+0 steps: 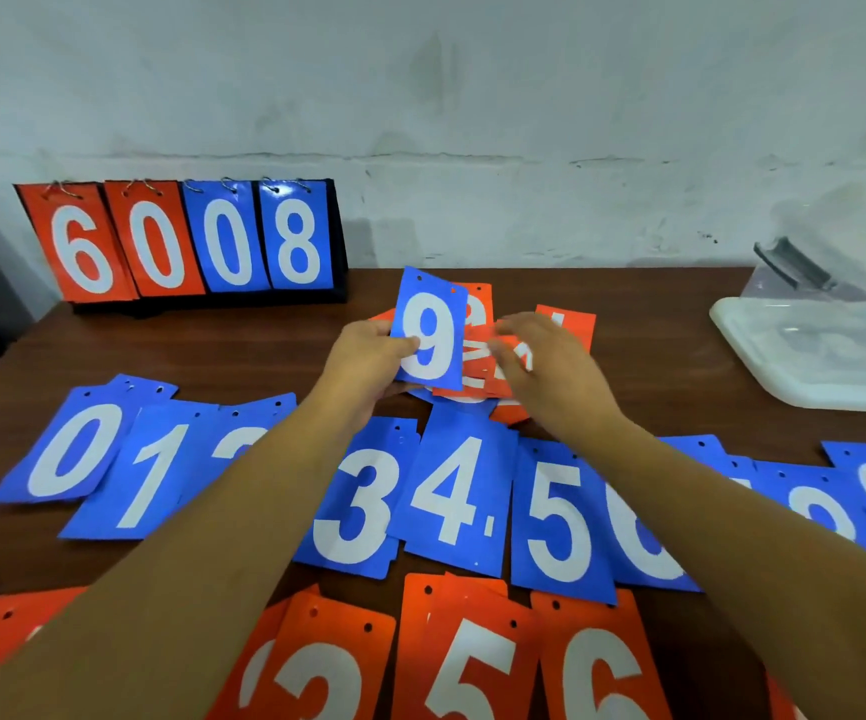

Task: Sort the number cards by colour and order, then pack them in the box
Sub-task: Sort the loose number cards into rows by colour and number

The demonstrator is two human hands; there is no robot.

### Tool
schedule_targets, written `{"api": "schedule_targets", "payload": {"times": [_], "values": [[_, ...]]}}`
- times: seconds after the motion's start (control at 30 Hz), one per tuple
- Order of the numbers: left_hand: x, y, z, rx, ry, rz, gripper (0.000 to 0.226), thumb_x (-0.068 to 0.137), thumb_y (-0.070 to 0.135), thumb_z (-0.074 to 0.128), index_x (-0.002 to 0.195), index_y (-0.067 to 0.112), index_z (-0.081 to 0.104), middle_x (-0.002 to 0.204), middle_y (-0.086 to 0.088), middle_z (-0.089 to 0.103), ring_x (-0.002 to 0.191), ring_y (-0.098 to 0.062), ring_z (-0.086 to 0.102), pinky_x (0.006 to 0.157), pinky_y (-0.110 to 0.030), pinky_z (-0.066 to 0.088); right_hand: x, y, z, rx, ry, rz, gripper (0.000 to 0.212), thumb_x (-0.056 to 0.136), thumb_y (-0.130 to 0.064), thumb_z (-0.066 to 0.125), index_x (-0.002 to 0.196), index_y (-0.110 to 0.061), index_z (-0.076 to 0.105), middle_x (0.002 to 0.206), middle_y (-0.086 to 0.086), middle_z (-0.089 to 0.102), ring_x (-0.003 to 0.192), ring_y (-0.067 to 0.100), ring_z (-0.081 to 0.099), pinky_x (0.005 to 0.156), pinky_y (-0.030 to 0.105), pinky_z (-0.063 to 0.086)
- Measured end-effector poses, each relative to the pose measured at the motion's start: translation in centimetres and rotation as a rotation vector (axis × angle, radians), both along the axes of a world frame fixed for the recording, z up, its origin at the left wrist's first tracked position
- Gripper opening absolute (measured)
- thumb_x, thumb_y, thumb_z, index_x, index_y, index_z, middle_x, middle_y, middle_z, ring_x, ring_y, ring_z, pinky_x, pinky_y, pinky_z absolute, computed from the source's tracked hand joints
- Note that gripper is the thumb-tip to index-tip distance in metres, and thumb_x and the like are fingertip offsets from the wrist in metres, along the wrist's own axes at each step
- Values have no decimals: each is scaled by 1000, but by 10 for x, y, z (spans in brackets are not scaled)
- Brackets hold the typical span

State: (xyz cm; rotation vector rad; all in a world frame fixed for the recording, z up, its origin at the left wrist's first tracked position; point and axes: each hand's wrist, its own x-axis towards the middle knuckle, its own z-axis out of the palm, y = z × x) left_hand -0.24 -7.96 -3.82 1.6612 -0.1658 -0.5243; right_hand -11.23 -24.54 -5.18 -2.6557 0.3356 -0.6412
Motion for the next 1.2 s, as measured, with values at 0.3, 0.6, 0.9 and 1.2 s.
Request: {"api": "schedule_targets", "payload": {"times": [0.3, 0.6, 0.9, 1.2], "values": [[-8, -8, -4, 1, -41, -87, 7, 90, 21, 69, 96, 23, 67, 103, -3, 74, 87, -18, 74, 77, -40, 61, 10, -70, -16, 250, 520, -723, 79, 81, -52, 70, 137, -4, 41, 140, 22, 41, 129, 38, 40, 104, 45, 37], [-18, -12, -5, 38, -59, -63, 24, 88, 26, 71, 111, 20, 67, 105, -3, 73, 89, -20, 73, 81, -46, 60, -2, -90, -9, 714, 162, -651, 25, 85, -20, 73, 104, -6, 65, 105, 13, 68, 86, 22, 63, 74, 36, 52], [-41, -6, 14, -13, -56, -23, 6, 90, 23, 69, 91, 27, 65, 101, -4, 74, 87, -20, 74, 79, -46, 60, -35, -66, 40, 519, -447, -505, 8, 93, -22, 60, 92, -16, 55, 76, -8, 59, 70, 9, 56, 67, 25, 41], [-111, 43, 42, -130, -14, 22, 12, 95, 16, 59, 102, 21, 66, 100, -4, 74, 88, -21, 73, 79, -44, 60, -104, 2, 98, 786, -67, 92, 9, 87, -19, 72, 92, -25, 76, 89, -3, 75, 81, 7, 68, 74, 22, 53]]}}
